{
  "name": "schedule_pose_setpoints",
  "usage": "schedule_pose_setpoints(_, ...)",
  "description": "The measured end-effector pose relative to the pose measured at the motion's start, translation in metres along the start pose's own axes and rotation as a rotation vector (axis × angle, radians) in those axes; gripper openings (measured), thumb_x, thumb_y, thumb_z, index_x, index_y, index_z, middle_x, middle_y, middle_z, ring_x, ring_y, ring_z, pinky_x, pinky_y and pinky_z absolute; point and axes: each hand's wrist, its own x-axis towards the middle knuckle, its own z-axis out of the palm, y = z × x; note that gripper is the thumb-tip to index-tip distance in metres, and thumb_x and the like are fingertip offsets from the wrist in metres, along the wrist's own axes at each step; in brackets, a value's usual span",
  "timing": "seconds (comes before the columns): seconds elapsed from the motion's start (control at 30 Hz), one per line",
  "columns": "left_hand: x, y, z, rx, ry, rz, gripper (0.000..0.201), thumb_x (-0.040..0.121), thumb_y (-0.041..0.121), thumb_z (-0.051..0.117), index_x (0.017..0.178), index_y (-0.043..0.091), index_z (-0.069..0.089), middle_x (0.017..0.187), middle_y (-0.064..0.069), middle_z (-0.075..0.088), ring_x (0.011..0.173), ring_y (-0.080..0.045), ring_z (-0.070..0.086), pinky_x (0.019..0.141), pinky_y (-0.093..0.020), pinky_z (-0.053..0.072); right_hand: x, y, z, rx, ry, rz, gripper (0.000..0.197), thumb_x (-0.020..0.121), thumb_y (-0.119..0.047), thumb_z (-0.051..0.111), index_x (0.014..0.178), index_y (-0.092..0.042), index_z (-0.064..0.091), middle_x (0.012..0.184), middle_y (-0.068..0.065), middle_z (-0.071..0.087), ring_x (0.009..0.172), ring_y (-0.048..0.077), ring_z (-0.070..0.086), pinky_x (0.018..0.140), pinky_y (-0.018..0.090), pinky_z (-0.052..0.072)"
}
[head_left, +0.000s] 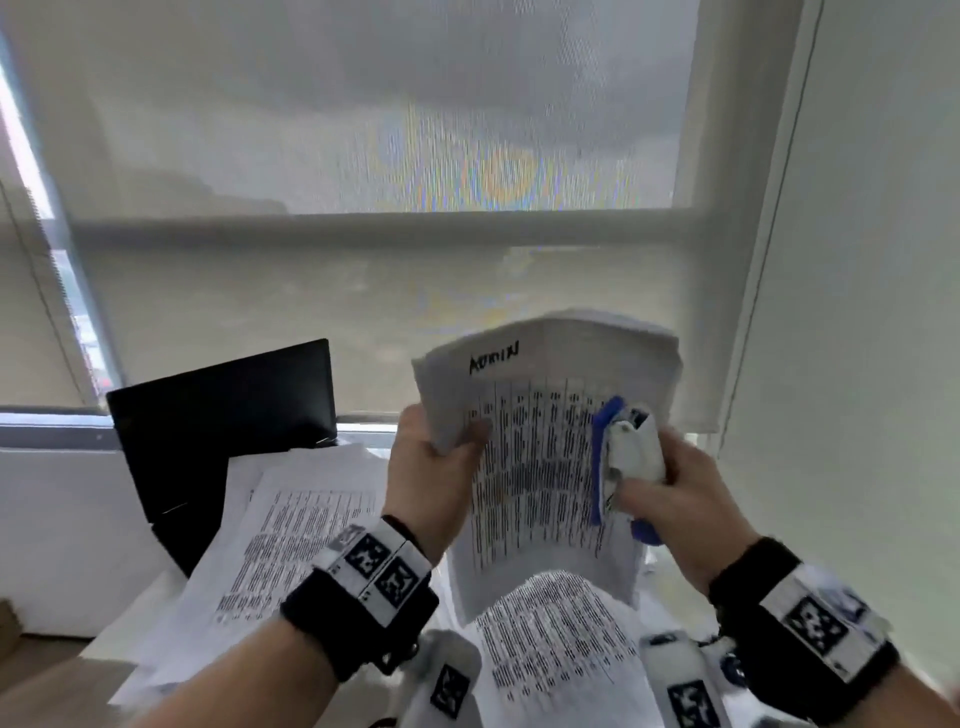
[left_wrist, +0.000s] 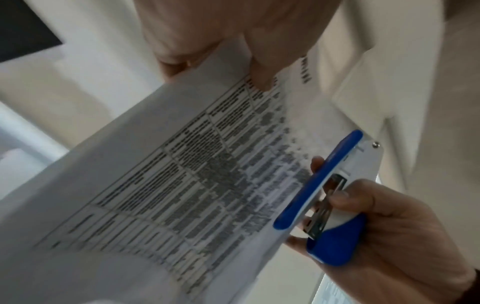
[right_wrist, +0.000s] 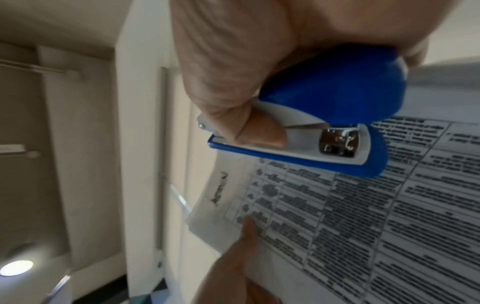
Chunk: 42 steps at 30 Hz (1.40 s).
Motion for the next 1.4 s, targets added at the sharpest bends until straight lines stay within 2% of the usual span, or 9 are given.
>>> schedule_pose_setpoints(0.1, -0.011, -0.015, 0.006, 0.046, 0.065, -0.102, 0.034, 0.082, 0.026, 0.076, 0.105, 0.007, 0.059, 0.089, -0.011, 0.069, 0.076, -0.025, 0.066, 0.060, -0.035, 0.055, -0.015, 0.028, 0.005, -0.105, -0.006, 0.071, 0.043, 0.067, -0.010, 0.065, 0.108, -0.022, 0.058, 0.081, 0.002, 0.053, 0.055, 0.009, 0.051, 0.046, 0.020, 0.040)
schedule_pose_setpoints(0.23, -0.016, -0.020, 0.009, -0.017, 0.090, -0.151, 0.030, 0.080, 0.020, 0.079, 0.103, 0.010, 0.062, 0.089, -0.007, 0.072, 0.085, -0.027, 0.069, 0.069, -0.038, 0.058, -0.021, 0.041, 0.007, -0.167, 0.041, 0.097, 0.043, 0.074, -0.005, 0.066, 0.110, -0.027, 0.057, 0.096, 0.005, 0.057, 0.074, 0.022, 0.059, 0.055, 0.026, 0.046)
schedule_pose_setpoints(0.47, -0.013, -0.022, 0.006, -0.150, 0.082, -0.183, 0.026, 0.076, 0.011, 0.081, 0.098, 0.012, 0.067, 0.089, -0.005, 0.075, 0.088, -0.027, 0.071, 0.078, -0.040, 0.059, -0.013, 0.032, 0.007, -0.098, 0.057, 0.077, 0.027, 0.078, -0.001, 0.060, 0.100, -0.017, 0.059, 0.073, 0.008, 0.056, 0.056, 0.014, 0.048, 0.045, 0.021, 0.040)
schedule_pose_setpoints(0.7, -0.007, -0.017, 0.002, -0.180, 0.012, -0.127, 0.027, 0.075, 0.014, 0.082, 0.097, 0.019, 0.069, 0.088, 0.005, 0.076, 0.087, -0.016, 0.072, 0.078, -0.031, 0.056, -0.005, 0.030, 0.007, -0.063, 0.068, 0.029, 0.041, 0.056, -0.016, 0.062, 0.097, -0.018, 0.057, 0.065, -0.005, 0.054, 0.053, 0.008, 0.050, 0.046, 0.017, 0.041)
schedule_pose_setpoints(0.93, -0.004, -0.020, 0.008, -0.163, 0.035, -0.098, 0.020, 0.083, 0.007, 0.074, 0.098, 0.018, 0.066, 0.089, 0.001, 0.075, 0.087, -0.018, 0.071, 0.076, -0.032, 0.057, 0.004, 0.040, 0.002, -0.109, 0.075, -0.002, 0.048, 0.064, -0.020, 0.062, 0.112, -0.014, 0.056, 0.076, 0.003, 0.055, 0.053, 0.009, 0.052, 0.043, 0.017, 0.040)
schedule_pose_setpoints(1.1, -0.006, -0.013, 0.008, -0.210, -0.028, -0.125, 0.020, 0.087, -0.004, 0.065, 0.086, 0.016, 0.067, 0.068, 0.012, 0.073, 0.065, 0.001, 0.067, 0.058, -0.012, 0.050, 0.028, 0.035, -0.013, -0.377, 0.400, -0.095, 0.052, 0.067, -0.055, 0.063, 0.105, -0.021, 0.053, 0.111, 0.009, 0.048, 0.099, 0.034, 0.058, 0.078, 0.043, 0.055)
schedule_pose_setpoints(1.23, -0.006, -0.010, 0.013, -0.177, -0.046, -0.123, 0.021, 0.087, -0.002, 0.065, 0.088, 0.018, 0.070, 0.084, -0.002, 0.075, 0.082, -0.015, 0.068, 0.077, -0.030, 0.057, 0.047, -0.026, -0.018, -0.089, 0.519, -0.318, 0.041, 0.088, -0.031, 0.065, 0.117, -0.018, 0.037, 0.100, 0.002, 0.054, 0.069, -0.014, 0.057, 0.066, 0.017, 0.049)
schedule_pose_setpoints(1.3, -0.007, -0.006, 0.020, -0.174, -0.072, -0.121, 0.016, 0.088, -0.001, 0.065, 0.093, 0.013, 0.071, 0.092, -0.009, 0.075, 0.088, -0.023, 0.068, 0.084, -0.038, 0.056, 0.053, -0.050, -0.017, -0.109, 0.495, -0.448, 0.044, 0.092, -0.022, 0.059, 0.125, -0.012, 0.032, 0.092, -0.014, 0.048, 0.067, -0.024, 0.051, 0.061, 0.002, 0.041)
schedule_pose_setpoints(1.4, -0.012, -0.001, 0.031, -0.162, -0.105, -0.115, 0.015, 0.086, -0.001, 0.066, 0.096, 0.010, 0.069, 0.092, -0.010, 0.074, 0.089, -0.028, 0.069, 0.084, -0.042, 0.056, 0.055, -0.070, 0.002, -0.123, 0.416, -0.512, 0.058, 0.088, -0.034, 0.056, 0.132, -0.006, 0.032, 0.092, -0.020, 0.049, 0.071, -0.025, 0.051, 0.063, 0.000, 0.039)
